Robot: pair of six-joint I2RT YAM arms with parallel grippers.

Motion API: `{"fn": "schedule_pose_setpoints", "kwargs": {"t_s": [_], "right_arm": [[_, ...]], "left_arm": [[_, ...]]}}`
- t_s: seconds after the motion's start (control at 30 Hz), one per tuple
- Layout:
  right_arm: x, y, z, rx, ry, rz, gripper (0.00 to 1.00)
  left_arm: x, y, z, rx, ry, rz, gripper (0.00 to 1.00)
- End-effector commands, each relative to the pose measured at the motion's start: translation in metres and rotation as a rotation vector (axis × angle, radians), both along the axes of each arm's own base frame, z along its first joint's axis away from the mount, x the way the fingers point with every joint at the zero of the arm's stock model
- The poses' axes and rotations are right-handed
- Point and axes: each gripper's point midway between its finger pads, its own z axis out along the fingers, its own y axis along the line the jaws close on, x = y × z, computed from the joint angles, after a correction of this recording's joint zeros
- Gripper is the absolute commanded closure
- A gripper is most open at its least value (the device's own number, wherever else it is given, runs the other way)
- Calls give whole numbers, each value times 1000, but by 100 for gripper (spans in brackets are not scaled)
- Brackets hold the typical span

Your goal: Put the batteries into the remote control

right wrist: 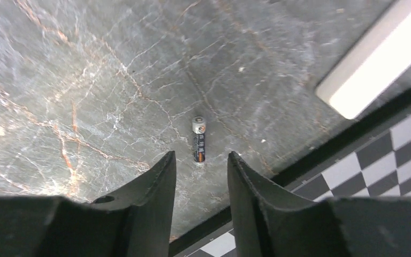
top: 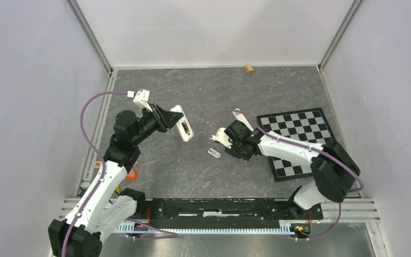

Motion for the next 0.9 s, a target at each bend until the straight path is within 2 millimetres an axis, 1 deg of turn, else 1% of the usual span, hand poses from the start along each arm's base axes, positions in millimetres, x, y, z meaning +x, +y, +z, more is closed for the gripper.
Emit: {"fn": "schedule_pose_setpoints", "kwargs": {"t_s": [0.0, 0.07, 0.13, 0.2, 0.27, 0.3, 0.33, 0.4, 0.47, 0.53, 0.67, 0.87], "right_arm": [[21, 18, 50, 165, -140, -123, 52], [26, 20, 60, 243, -168, -239, 50], [28, 21, 63, 321, -161, -394, 49], [28, 15, 57, 369, -149, -583, 49], [26, 7, 47, 415, -115, -799, 51], [24, 7, 43, 446, -91, -876, 52], [19, 12, 40, 499, -51, -942, 52], [14, 29, 40, 623, 23, -1019, 52], [12, 44, 45, 735, 79, -1073, 53], [10, 48, 47, 778, 106, -1143, 53], [9, 38, 40, 785, 88, -1289, 51], [2, 20, 22, 807, 72, -1527, 49]], "left_arm": [[-1, 5, 26, 18, -102, 9, 98], [-2, 6, 26, 23, -102, 13, 98], [-2, 9, 22, 38, -89, 24, 98], [-2, 13, 17, 55, -68, 44, 98], [-4, 15, 10, 75, -37, 49, 98], [-5, 16, 7, 80, -22, 53, 98], [-6, 17, 5, 84, -9, 52, 98], [-11, 15, 0, 87, 19, 38, 98], [-17, 13, -3, 83, 32, 13, 98], [-22, 11, -5, 83, 39, -5, 98], [-29, 12, -10, 94, 38, -23, 98], [-37, 9, -7, 79, 13, -52, 98]]}}
